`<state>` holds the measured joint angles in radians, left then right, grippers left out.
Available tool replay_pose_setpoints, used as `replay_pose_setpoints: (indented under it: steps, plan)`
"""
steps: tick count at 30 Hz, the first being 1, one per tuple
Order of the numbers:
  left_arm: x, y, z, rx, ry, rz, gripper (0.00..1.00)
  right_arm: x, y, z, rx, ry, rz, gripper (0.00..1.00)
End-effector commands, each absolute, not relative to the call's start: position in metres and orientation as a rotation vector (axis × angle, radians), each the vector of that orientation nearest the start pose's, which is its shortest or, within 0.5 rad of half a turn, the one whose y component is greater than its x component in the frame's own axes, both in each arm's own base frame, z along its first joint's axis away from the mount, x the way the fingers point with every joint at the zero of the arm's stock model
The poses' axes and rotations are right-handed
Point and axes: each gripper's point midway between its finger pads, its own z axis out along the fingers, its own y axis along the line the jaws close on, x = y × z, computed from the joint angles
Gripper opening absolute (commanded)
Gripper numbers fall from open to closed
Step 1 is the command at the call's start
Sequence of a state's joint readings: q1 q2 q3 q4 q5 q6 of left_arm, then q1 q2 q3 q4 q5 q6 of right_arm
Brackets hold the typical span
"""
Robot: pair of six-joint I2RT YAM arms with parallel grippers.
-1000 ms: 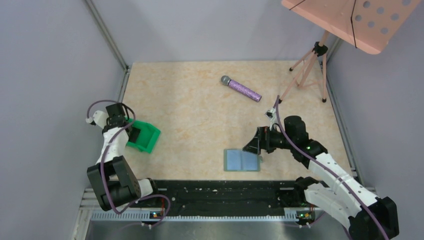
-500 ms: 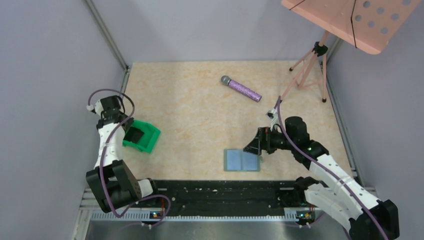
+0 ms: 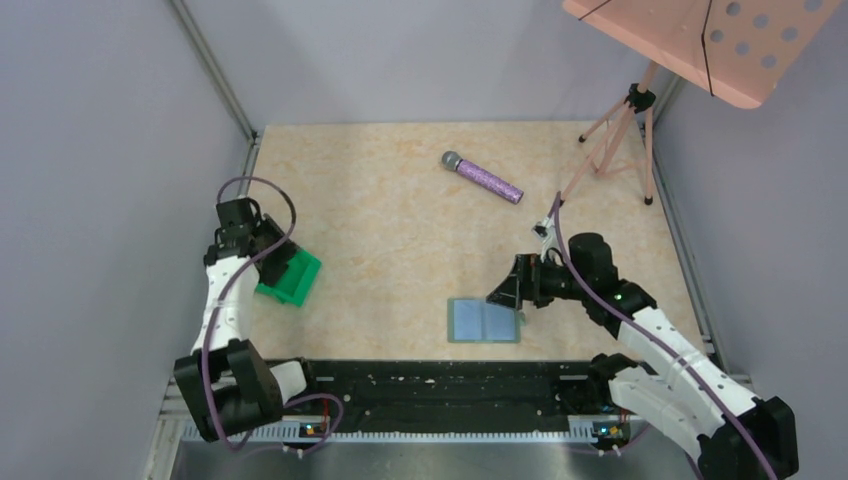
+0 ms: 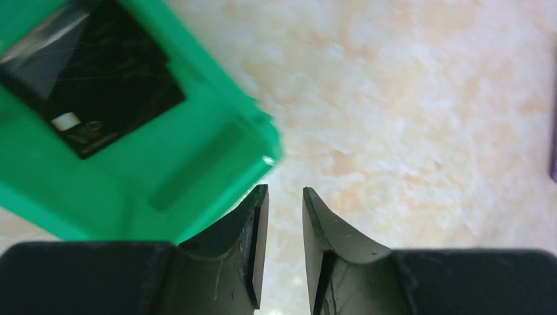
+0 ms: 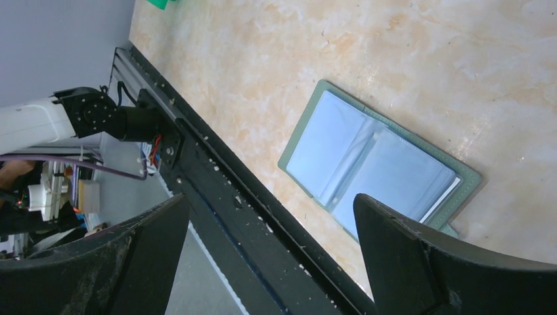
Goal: Take the credit cards out of the card holder
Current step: Reset both arms
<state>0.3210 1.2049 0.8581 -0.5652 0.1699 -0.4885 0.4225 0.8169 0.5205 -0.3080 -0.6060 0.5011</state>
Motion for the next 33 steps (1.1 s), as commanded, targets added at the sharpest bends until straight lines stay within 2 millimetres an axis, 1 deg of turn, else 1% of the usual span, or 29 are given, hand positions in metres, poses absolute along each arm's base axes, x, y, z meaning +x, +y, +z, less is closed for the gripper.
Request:
replay_pose_setpoints:
  steps: [1,2,4,6,8,11,13,14,15,17,18,21,23,27,28,29,30,31,33]
  plan:
    - [0.304,-0.006,0.169,-0.575,2.223,-0.454,0.34,0.18,0.201,0.149,-0.273,2.288,1.109,0.94]
    - [0.303,-0.024,0.176,-0.499,2.217,-0.49,0.37,0.181,0.199,0.149,-0.269,2.295,1.088,0.94]
    - [0.298,-0.049,0.188,-0.394,2.198,-0.541,0.42,0.185,0.195,0.153,-0.257,2.299,1.046,0.94]
    - [0.294,-0.071,0.197,-0.324,2.168,-0.612,0.51,0.188,0.191,0.153,-0.231,2.316,1.002,0.94]
    - [0.284,-0.101,0.203,-0.231,2.155,-0.716,0.62,0.191,0.186,0.149,-0.186,2.349,0.96,0.93]
    - [0.269,-0.129,0.206,-0.118,2.145,-0.809,0.75,0.194,0.18,0.145,-0.102,2.397,0.909,0.91]
    - [0.259,-0.145,0.205,-0.031,2.143,-0.845,0.82,0.198,0.174,0.147,-0.062,2.413,0.855,0.9]
    - [0.254,-0.15,0.204,0.007,2.144,-0.863,0.86,0.201,0.171,0.151,-0.05,2.414,0.827,0.9]
    - [0.25,-0.155,0.205,0.037,2.14,-0.881,0.87,0.204,0.169,0.155,-0.043,2.412,0.804,0.9]
    - [0.241,-0.164,0.208,0.096,2.124,-0.93,0.95,0.21,0.166,0.17,-0.037,2.384,0.772,0.91]
    - [0.237,-0.168,0.21,0.116,2.111,-0.955,0.98,0.215,0.165,0.181,-0.032,2.358,0.761,0.92]
    - [0.228,-0.177,0.217,0.155,2.082,-1.027,0.99,0.226,0.158,0.201,-0.002,2.306,0.705,0.95]
    - [0.224,-0.182,0.22,0.183,2.076,-1.068,0.99,0.233,0.152,0.213,0.036,2.277,0.66,0.98]
    - [0.221,-0.182,0.222,0.195,2.07,-1.071,0.99,0.242,0.139,0.231,0.133,2.219,0.597,0.99]
    - [0.221,-0.181,0.224,0.193,2.064,-1.066,0.99,0.237,0.134,0.25,0.147,2.142,0.617,0.99]
    - [0.223,-0.18,0.225,0.185,2.059,-1.053,0.99,0.243,0.136,0.242,0.159,2.169,0.603,0.99]
    - [0.224,-0.179,0.226,0.177,2.053,-1.042,0.99,0.243,0.137,0.244,0.163,2.151,0.616,0.99]
    - [0.23,-0.174,0.227,0.148,2.047,-0.999,0.99,0.243,0.138,0.249,0.156,2.125,0.635,0.99]
    - [0.227,-0.175,0.232,0.161,2.039,-1.013,0.99,0.24,0.141,0.257,0.136,2.072,0.675,0.99]
